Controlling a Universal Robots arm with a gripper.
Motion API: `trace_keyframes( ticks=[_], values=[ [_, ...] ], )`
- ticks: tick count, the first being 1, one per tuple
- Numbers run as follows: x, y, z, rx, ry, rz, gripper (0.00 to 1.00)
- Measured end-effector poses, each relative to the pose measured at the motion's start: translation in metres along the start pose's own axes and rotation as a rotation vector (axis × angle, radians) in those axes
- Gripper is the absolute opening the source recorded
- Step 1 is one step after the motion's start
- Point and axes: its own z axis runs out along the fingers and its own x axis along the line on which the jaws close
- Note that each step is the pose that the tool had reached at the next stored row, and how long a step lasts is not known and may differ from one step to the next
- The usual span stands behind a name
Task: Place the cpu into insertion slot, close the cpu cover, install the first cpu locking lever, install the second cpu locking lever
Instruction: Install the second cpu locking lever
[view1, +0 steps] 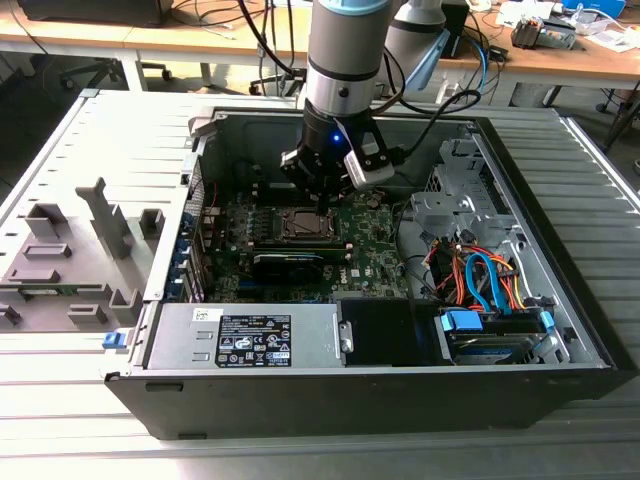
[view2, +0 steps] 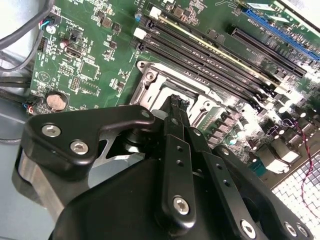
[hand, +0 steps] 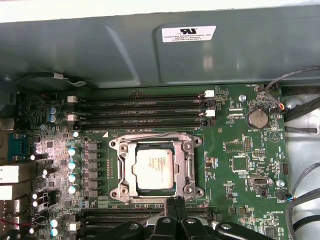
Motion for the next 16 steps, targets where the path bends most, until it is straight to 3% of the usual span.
trace_keyframes(
  ticks=[16],
  values=[
    [-0.0002,-0.0055,-0.0001,0.0001,0.0,0.0,0.11]
  ],
)
